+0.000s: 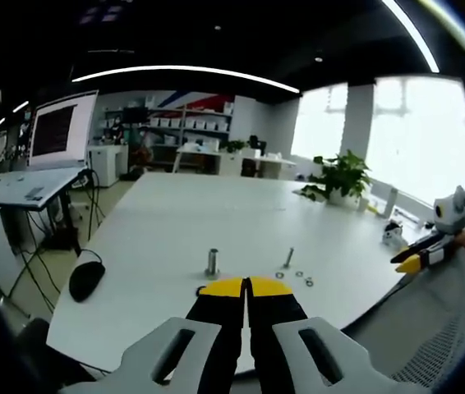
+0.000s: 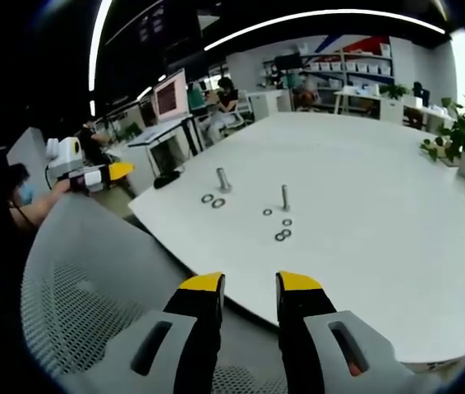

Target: Place the washer onto the threaded stud by aligning its center hole with the stud, sliding it down to the base, and recovering from edge contact or off-axis alignment until the washer reaches the visible bottom stop.

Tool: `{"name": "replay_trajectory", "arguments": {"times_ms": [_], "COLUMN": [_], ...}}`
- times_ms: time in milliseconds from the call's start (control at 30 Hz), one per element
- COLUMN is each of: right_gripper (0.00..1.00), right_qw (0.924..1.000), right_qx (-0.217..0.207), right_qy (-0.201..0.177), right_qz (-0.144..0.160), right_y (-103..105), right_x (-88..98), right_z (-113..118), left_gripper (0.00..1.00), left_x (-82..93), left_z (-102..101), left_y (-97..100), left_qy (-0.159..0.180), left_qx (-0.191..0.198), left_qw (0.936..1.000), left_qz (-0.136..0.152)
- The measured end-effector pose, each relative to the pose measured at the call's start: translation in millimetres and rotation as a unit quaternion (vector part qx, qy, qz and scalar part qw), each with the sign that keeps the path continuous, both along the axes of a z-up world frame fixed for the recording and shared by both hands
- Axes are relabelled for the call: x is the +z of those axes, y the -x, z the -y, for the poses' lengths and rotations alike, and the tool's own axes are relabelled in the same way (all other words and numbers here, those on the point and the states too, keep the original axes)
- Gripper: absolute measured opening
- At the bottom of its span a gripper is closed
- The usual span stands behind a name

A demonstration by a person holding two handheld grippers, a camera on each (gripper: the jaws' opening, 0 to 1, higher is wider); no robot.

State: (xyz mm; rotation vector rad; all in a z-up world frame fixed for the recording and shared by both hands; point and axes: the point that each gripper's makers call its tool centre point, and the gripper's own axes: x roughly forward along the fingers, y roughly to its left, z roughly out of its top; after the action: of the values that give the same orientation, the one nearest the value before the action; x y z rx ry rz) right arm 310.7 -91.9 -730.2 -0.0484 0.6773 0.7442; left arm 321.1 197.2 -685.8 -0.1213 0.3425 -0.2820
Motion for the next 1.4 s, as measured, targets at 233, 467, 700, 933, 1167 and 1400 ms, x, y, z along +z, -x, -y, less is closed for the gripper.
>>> {"name": "replay_trajectory", "arguments": {"times_ms": [233, 467, 700, 933, 1167, 1400], "right_gripper": [0.27, 0.27, 0.27, 0.27, 0.27, 0.27], "right_qw": [1.0000, 0.9999, 0.9999, 0.9990, 0.9983, 0.9967], "right_qx": [0.003, 0.010, 0.008, 0.032, 0.035, 0.056], "right_qy": [0.002, 0.003, 0.002, 0.015, 0.020, 0.031], "right_qz": [-0.003, -0.013, -0.009, -0.028, -0.042, -0.050], "right_y": [1.3, 4.0, 2.5, 10.6, 12.1, 9.0], "right_x": [-1.4, -4.3, -3.6, -9.0, -11.7, -14.3], "right_z": [-0.3, -0.8, -0.2, -5.8, -5.2, -5.3], "left_gripper": [0.00, 0.00, 0.00, 0.00, 0.00, 0.00], "left_x": [-2.5, -5.2, -6.1, -4.1, -2.0, -0.4], "left_z": [-0.2, -2.2, -3.4, 0.3, 1.7, 0.9], "left_y": [0.2, -1.0, -1.5, 1.3, 1.2, -0.6], "left_qy": [-0.002, 0.000, 0.000, -0.002, -0.002, 0.000], "left_qx": [-0.003, -0.003, 0.001, -0.003, -0.002, 0.002], "left_qw": [1.0000, 1.0000, 1.0000, 0.9999, 1.0000, 1.0000], "left_qz": [-0.005, -0.005, -0.004, -0.010, -0.009, -0.008]}}
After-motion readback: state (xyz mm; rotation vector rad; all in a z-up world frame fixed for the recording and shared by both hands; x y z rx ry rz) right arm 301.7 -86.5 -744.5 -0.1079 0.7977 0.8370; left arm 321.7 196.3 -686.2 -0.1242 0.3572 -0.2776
